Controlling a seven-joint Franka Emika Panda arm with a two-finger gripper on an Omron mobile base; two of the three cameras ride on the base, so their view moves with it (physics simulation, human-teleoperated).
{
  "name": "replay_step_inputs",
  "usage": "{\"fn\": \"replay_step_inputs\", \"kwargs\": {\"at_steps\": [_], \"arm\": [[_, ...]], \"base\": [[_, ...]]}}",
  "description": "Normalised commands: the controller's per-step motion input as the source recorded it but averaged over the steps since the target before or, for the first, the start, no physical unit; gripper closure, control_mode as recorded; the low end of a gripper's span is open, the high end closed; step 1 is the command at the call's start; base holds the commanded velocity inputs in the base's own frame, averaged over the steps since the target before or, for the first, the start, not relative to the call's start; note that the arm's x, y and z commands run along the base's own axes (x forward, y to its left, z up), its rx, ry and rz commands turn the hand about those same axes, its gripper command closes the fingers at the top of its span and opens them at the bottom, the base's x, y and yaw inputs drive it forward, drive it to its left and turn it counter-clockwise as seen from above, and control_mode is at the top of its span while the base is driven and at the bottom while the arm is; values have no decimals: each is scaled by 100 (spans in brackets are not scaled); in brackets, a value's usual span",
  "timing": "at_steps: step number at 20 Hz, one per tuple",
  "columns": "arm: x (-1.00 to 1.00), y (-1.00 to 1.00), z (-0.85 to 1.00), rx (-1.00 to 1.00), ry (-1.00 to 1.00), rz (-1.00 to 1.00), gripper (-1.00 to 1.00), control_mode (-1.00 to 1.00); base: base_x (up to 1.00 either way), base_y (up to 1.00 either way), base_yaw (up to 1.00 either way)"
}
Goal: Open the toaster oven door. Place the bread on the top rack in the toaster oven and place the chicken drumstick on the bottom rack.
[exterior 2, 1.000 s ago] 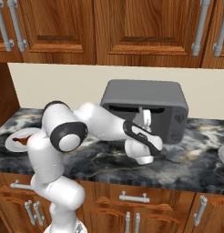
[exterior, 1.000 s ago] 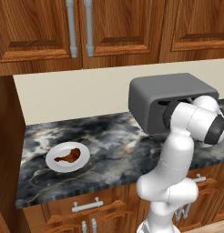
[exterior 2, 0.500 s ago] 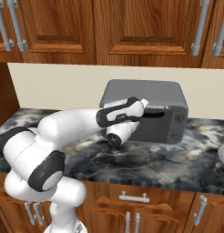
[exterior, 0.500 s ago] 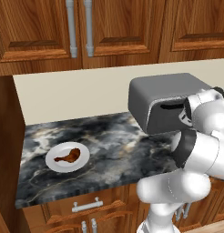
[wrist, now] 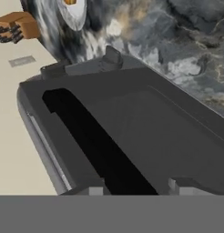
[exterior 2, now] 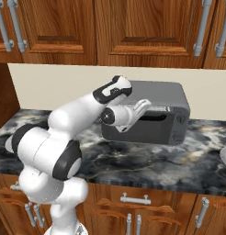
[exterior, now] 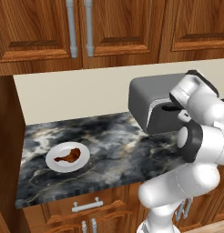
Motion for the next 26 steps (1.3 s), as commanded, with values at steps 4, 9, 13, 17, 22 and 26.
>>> {"fn": "replay_step_inputs", "kwargs": {"at_steps": [4,9,13,17,22,26], "arm": [[-40,-18,19,15,-6,0,100,-100],[-55,-18,19,14,-5,0,100,-100],[-56,-14,20,12,0,0,100,-100],[-31,-7,3,2,4,0,100,-100],[-21,-18,0,-8,11,1,100,-100],[-34,-39,6,-20,9,0,100,-100]], "base": [[0,0,0],[0,0,0],[0,0,0],[0,0,0],[0,0,0],[0,0,0]]}}
